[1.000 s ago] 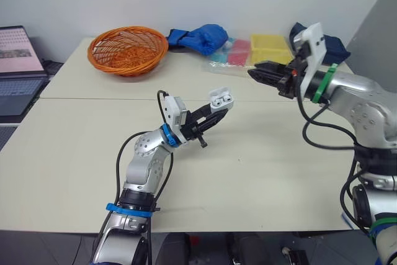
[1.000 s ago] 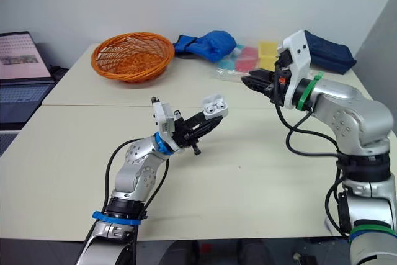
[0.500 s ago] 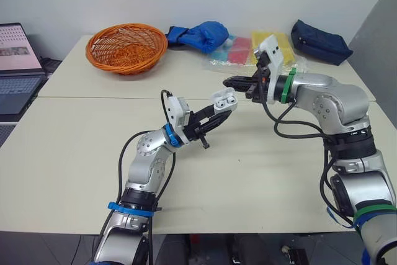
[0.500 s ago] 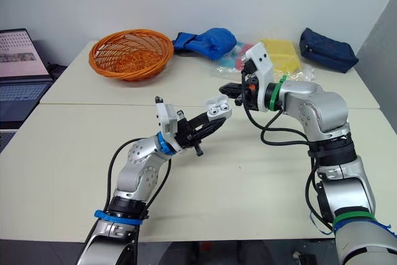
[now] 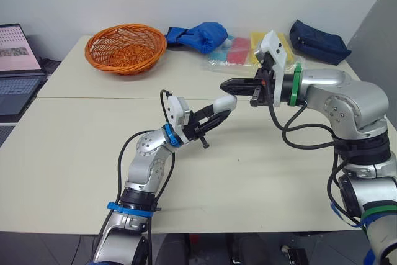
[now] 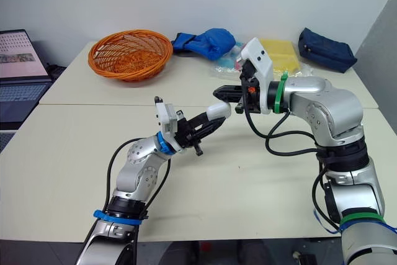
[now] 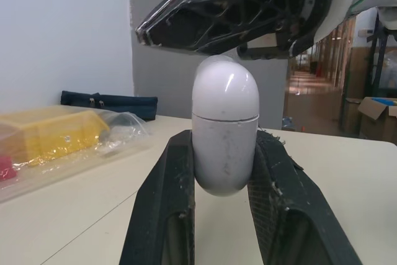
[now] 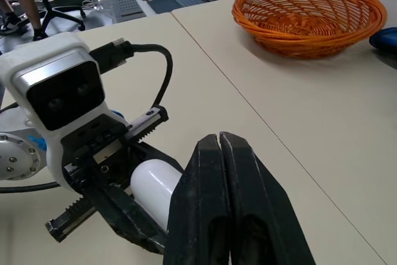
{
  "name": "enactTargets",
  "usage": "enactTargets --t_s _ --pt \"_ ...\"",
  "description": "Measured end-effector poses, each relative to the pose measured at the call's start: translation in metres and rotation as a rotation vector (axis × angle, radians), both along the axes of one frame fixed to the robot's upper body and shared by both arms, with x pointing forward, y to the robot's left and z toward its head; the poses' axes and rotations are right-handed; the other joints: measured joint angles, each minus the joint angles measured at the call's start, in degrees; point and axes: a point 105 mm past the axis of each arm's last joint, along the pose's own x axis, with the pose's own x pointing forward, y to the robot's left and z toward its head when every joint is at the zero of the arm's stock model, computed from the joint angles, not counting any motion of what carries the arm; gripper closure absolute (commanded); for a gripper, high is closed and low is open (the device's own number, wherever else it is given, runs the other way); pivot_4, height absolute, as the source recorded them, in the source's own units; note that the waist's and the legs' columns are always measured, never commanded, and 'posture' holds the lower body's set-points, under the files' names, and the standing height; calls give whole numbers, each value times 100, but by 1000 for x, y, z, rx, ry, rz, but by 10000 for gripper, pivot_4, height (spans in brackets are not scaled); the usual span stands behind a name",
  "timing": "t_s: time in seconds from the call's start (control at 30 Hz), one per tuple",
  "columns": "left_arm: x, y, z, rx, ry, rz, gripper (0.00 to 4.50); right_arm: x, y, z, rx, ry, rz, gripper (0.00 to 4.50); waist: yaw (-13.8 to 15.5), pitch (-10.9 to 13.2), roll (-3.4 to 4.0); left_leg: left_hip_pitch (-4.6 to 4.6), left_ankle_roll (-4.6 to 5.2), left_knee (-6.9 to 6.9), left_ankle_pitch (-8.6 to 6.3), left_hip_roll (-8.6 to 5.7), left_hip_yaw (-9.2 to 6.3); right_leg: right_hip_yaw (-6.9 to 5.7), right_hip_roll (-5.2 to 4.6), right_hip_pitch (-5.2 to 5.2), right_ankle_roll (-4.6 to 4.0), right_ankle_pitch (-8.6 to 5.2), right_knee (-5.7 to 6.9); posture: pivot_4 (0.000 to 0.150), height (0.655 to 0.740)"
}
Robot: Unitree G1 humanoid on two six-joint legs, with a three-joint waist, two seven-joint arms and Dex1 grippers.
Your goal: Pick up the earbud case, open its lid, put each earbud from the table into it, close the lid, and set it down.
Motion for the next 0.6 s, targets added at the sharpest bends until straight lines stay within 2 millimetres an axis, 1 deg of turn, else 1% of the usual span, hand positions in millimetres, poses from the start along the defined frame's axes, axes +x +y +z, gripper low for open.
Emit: enactTargets --t_s 0.17,0.33,0.43,0.53,0.6 --pt "0 0 -1 1 6 1 37317 -2 1 -3 -9 -86 -31 44614 -1 0 0 0 0 2 0 0 -1 -1 0 1 2 -1 2 1500 7400" --pt "2 0 -6 19 33 4 37317 -5 2 -13 -46 -164 -35 44614 0 0 0 0 0 3 0 -1 1 1 0 1 3 -1 3 1500 7400" --pt "3 0 -7 24 36 4 37317 -6 1 -15 -46 -186 -37 44614 0 0 0 1 0 4 0 -1 0 0 1 2 3 -1 3 1500 7400" --pt "3 -1 -5 20 38 0 37317 -5 -1 -13 -7 -200 -38 44614 1 0 0 1 0 5 0 -1 -2 -2 1 3 3 -1 3 1500 7400" --pt "2 0 -1 29 38 -22 37317 -5 -9 -9 47 -219 -46 44614 0 0 0 1 0 4 0 -1 -2 -2 1 4 3 -1 3 1500 7400"
